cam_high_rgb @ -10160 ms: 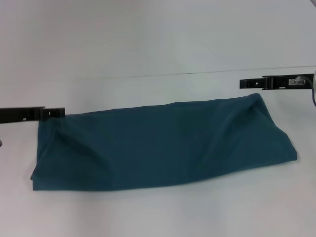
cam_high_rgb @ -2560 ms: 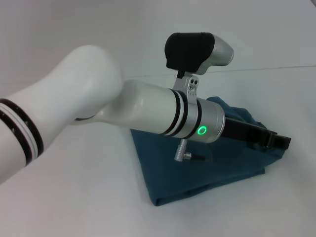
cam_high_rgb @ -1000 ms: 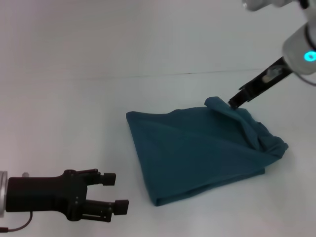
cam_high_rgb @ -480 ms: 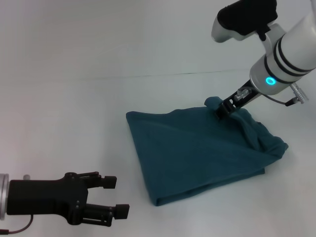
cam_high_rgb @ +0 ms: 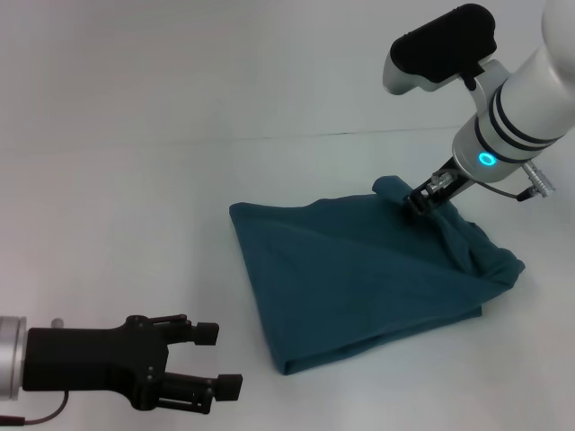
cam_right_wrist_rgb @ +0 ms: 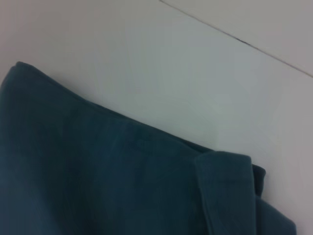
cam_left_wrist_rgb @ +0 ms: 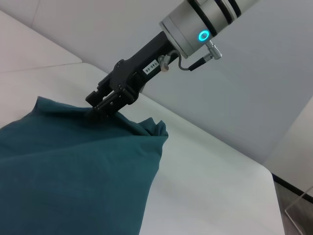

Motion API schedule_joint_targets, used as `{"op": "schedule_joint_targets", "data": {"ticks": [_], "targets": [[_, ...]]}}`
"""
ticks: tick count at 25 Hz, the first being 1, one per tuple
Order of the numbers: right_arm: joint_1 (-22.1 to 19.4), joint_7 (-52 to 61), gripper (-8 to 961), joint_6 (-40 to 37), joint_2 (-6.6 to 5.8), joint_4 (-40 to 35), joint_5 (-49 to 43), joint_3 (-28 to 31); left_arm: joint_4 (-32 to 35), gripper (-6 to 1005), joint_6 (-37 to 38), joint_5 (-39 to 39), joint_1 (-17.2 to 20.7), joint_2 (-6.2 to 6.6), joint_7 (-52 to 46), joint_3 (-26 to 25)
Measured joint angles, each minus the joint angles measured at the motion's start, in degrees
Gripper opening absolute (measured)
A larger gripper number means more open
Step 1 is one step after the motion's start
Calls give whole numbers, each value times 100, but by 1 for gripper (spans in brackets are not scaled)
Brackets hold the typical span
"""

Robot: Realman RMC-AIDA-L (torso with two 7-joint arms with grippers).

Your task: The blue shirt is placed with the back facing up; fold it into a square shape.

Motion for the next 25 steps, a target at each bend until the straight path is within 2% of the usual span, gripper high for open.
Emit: {"op": "schedule_joint_targets", "data": {"ticks": [9,20,25], "targets": [[-1,-52,468,83,-2,157,2,-5,-5,959,-123,0,-3,-18,-24,77],[-94,-49,15,153,-2,104,1,68,-31,959,-216,9,10,-45,-26,99],[-264,-59,13,264,-9,-119,13,342,-65,959,-225,58,17,-54,-6,98]]}}
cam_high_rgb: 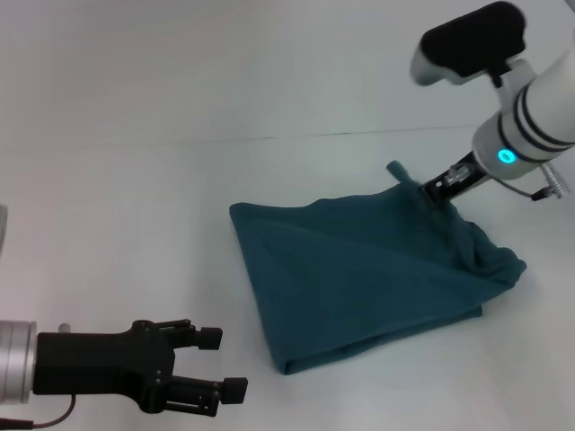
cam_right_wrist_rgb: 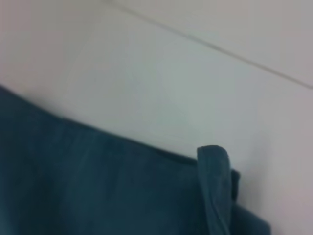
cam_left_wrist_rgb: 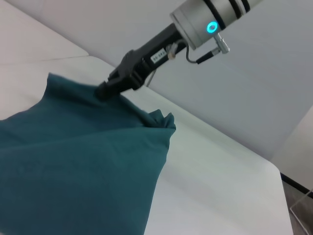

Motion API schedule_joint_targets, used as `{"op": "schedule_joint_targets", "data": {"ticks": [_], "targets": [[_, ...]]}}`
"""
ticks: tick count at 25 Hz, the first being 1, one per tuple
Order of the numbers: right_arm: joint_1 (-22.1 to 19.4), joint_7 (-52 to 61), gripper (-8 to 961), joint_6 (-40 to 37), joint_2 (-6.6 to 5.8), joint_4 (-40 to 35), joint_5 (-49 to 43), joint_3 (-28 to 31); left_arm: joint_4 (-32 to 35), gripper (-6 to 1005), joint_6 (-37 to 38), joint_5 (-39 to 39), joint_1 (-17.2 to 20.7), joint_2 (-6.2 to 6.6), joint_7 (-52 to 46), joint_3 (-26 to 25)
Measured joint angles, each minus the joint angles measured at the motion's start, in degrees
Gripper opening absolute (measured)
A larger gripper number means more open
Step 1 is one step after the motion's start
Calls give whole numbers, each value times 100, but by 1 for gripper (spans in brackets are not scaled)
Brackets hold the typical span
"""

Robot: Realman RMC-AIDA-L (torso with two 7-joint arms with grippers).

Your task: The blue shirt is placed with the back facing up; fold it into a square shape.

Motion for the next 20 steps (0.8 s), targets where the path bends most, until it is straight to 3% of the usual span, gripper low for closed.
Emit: {"op": "schedule_joint_targets", "data": {"ticks": [20], "targets": [[-294,9,38,605,-10,-141,180,682,-10,958,-8,74,21,-40,9,-1]]}}
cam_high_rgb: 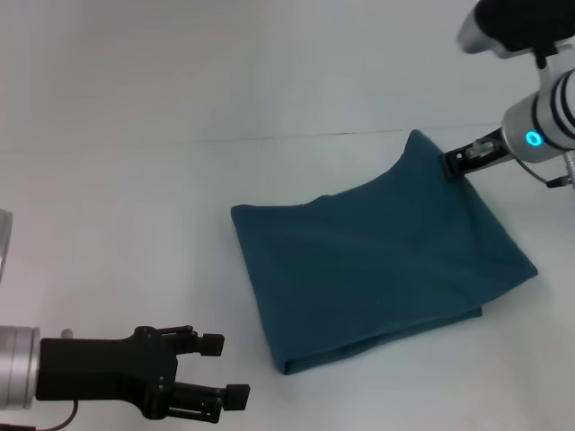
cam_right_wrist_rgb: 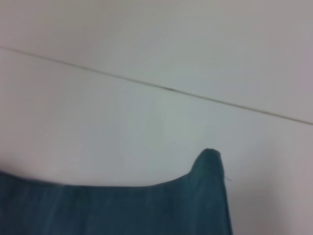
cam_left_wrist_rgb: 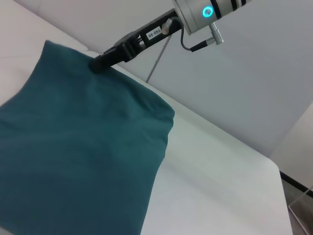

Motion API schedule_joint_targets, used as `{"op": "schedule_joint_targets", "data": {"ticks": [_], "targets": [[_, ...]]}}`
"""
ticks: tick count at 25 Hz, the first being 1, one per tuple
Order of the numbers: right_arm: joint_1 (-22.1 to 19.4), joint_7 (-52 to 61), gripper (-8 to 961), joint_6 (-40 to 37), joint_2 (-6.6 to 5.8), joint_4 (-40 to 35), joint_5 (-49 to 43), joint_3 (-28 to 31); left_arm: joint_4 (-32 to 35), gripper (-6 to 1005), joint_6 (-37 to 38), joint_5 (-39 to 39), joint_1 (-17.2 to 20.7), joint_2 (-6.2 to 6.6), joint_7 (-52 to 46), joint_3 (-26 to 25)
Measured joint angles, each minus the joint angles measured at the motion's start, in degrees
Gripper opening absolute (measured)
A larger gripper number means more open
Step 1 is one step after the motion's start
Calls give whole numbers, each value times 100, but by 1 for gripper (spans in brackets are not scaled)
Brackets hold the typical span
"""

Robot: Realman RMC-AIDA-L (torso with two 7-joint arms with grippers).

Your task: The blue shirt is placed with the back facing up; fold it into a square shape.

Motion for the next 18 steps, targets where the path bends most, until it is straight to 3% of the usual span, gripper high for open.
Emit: {"op": "schedule_joint_targets", "data": {"ticks": [7,18], "targets": [[-104,-11,64,279,5,102,26,353,0,958,-36,6,4,-19,3,24],[-220,-79,103,354,-17,224,265,426,0,957,-115,16,-3,-18,-78,52]]}}
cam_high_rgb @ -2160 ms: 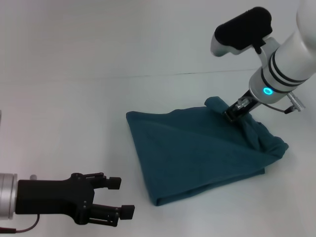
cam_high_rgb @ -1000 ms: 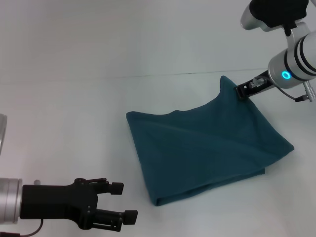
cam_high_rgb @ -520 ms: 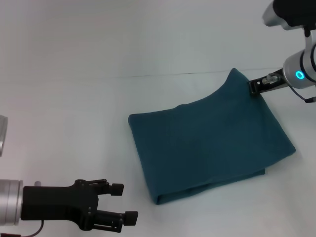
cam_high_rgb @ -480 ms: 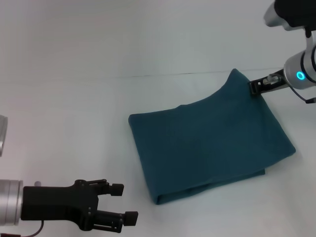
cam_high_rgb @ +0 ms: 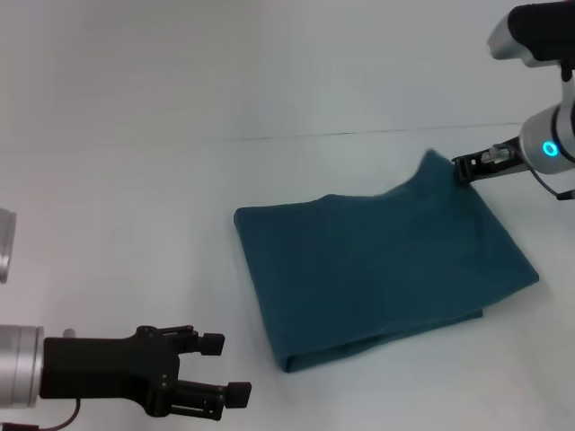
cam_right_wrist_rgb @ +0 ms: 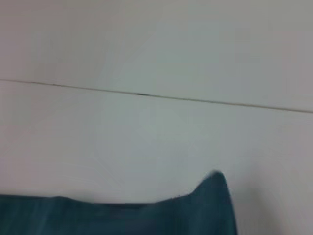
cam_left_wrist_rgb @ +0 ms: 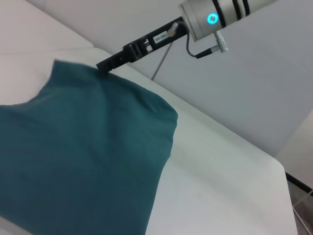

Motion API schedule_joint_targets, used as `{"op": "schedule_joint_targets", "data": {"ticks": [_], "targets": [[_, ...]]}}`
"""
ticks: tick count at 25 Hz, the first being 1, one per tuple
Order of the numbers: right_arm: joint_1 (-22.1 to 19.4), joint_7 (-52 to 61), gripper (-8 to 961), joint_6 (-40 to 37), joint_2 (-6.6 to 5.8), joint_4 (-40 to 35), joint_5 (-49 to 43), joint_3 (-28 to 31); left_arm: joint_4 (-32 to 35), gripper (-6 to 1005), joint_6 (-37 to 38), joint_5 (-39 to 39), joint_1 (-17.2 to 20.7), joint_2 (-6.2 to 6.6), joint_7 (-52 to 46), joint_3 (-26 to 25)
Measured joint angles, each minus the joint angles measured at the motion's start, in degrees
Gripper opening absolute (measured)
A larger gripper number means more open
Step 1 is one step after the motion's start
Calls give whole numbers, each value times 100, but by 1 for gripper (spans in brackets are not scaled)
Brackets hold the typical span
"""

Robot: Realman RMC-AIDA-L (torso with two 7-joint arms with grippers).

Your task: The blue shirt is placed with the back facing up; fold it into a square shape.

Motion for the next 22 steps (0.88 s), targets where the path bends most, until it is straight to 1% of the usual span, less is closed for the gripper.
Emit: {"op": "schedule_joint_targets", "data": {"ticks": [6,8,9,10,13,14,15,16,17,20,22], "targets": [[-216,-59,125,-247,-135,-153,31,346,21,957,-91,2,-53,25,-300,0],[-305,-143,217,-368,-139,-288,58,415,24,957,-222,27,-133,51,-606,2],[-408,-302,263,-514,-119,-477,177,507,16,957,-339,91,-248,78,-911,4],[-408,-302,309,-514,-119,-477,177,507,16,957,-339,91,-248,78,-911,4],[-601,-680,444,-873,-89,-854,653,673,14,957,-528,226,-444,90,-1469,32],[-717,-929,489,-1161,-90,-1088,1078,749,14,957,-628,285,-541,96,-1724,63],[-717,-929,533,-1161,-90,-1088,1078,749,14,957,-732,350,-620,103,-1940,109],[-799,-1088,578,-1482,-126,-1257,1460,778,13,957,-925,463,-749,117,-2330,210],[-799,-1088,617,-1482,-126,-1257,1460,778,13,957,-925,463,-749,117,-2330,210],[-827,-1132,735,-1828,-166,-1386,1602,775,5,958,-1214,619,-884,118,-2745,338],[-828,-1160,814,-2009,-160,-1461,1590,750,2,958,-1372,676,-936,118,-2914,415]]}}
